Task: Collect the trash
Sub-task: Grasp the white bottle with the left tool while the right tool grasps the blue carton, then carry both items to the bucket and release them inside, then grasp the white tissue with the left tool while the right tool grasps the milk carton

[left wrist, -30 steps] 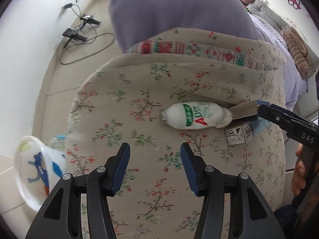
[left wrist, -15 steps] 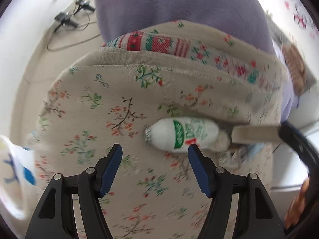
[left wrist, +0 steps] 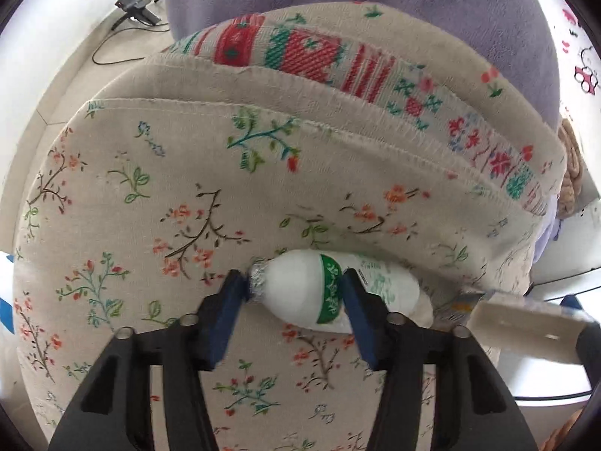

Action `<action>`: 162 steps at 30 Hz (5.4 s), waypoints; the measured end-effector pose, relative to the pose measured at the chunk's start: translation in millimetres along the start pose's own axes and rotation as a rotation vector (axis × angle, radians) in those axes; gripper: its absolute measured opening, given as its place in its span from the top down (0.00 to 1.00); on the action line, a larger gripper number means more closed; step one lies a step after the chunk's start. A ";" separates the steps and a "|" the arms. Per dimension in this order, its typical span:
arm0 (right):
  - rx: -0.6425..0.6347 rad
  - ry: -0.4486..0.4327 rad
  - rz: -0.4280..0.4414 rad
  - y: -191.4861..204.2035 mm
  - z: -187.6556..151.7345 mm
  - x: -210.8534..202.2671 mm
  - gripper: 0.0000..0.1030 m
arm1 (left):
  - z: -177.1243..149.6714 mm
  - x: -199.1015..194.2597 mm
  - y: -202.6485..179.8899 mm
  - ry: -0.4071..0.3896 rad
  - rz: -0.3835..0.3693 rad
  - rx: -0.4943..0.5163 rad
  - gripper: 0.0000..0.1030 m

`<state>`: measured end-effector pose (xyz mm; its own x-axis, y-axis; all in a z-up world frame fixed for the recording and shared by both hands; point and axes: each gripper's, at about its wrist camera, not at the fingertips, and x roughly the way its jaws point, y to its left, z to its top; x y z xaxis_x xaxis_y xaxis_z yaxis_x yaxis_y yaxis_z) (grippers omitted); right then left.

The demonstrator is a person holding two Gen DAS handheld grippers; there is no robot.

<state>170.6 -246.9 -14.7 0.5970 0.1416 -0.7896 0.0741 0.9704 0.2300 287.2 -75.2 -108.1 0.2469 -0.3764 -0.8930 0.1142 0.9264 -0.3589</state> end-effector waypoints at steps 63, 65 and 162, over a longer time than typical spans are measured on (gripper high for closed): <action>-0.215 -0.014 0.133 165.0 -25.7 10.9 0.41 | -82.3 -181.5 137.1 -0.254 0.074 -0.020 0.58; -0.237 -0.009 0.153 186.6 -27.5 21.3 0.41 | -83.4 -193.9 157.9 -0.281 0.139 -0.038 0.58; -0.031 0.147 -0.019 59.7 -29.8 27.0 0.21 | -57.5 -167.8 126.4 -0.147 0.434 0.106 0.34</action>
<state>167.4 -179.3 -39.2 0.4719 0.1477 -0.8692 0.0581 0.9785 0.1978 204.8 105.8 -19.3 0.4263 0.0402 -0.9037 0.0659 0.9950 0.0753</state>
